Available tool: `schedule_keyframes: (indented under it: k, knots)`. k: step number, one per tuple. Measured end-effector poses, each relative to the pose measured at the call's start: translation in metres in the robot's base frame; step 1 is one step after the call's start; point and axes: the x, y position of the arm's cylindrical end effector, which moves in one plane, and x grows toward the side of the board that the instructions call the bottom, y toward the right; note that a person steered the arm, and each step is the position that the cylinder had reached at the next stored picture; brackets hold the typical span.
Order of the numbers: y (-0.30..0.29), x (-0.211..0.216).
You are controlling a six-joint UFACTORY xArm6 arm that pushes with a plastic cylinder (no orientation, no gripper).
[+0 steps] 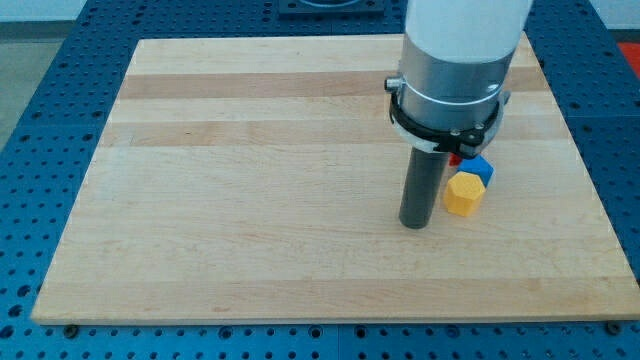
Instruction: Place the yellow hexagon underneath the blue triangle to form a vertical line of blocks
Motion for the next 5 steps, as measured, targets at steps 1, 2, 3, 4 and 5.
schedule_keyframes:
  k: [1,2,3,4,5]
  knots:
    - [0.006,0.000]
    - [0.023,0.000]
    - [0.048,0.000]
    - [0.070,0.000]
    - [0.085,0.004]
